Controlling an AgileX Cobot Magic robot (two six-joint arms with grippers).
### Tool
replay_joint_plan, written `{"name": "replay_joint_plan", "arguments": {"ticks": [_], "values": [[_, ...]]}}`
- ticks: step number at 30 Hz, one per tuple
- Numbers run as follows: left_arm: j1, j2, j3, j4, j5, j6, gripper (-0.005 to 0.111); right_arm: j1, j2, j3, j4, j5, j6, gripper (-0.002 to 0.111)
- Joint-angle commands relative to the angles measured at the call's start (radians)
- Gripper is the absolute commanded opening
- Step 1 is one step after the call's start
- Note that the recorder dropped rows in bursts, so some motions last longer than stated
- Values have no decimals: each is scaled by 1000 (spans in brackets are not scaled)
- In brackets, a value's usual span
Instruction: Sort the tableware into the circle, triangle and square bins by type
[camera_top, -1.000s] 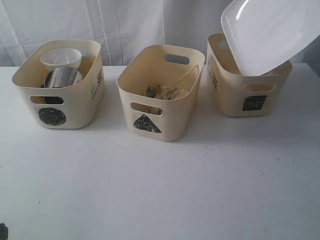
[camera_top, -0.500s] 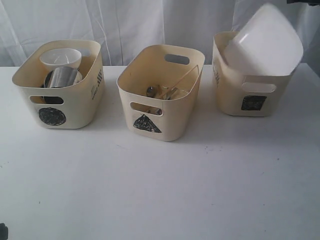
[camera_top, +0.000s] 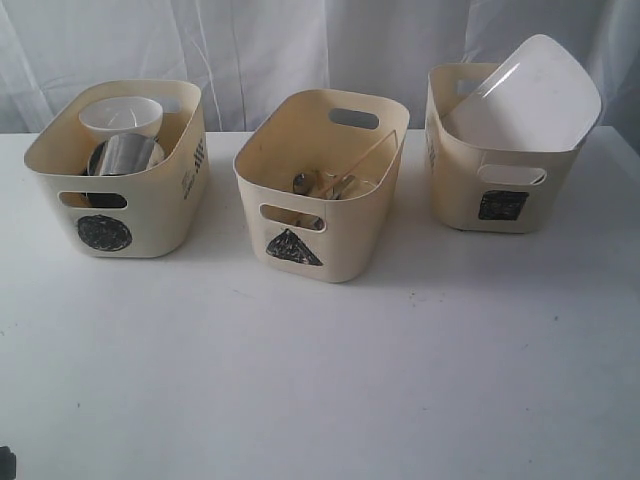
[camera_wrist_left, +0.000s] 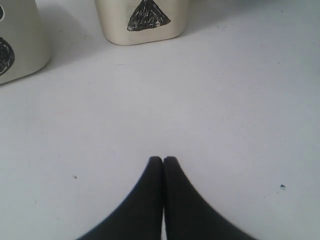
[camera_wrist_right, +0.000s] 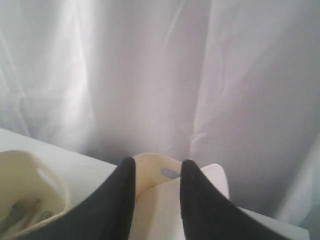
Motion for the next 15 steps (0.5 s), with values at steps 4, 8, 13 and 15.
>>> {"name": "replay_joint_plan", "arguments": {"ticks": [4,8,13,15], "values": [[-5,-5,3,-11,3,0,0,0,-254,146,24,115,45,22],[-5,-5,3,-11,3,0,0,0,-454,320,57,144,45,14],[-5,-5,3,-11,3,0,0,0,-759,580,70,129,41,3],[-5,-5,3,-11,3,0,0,0,-907,702,87,116,51,0]]}}
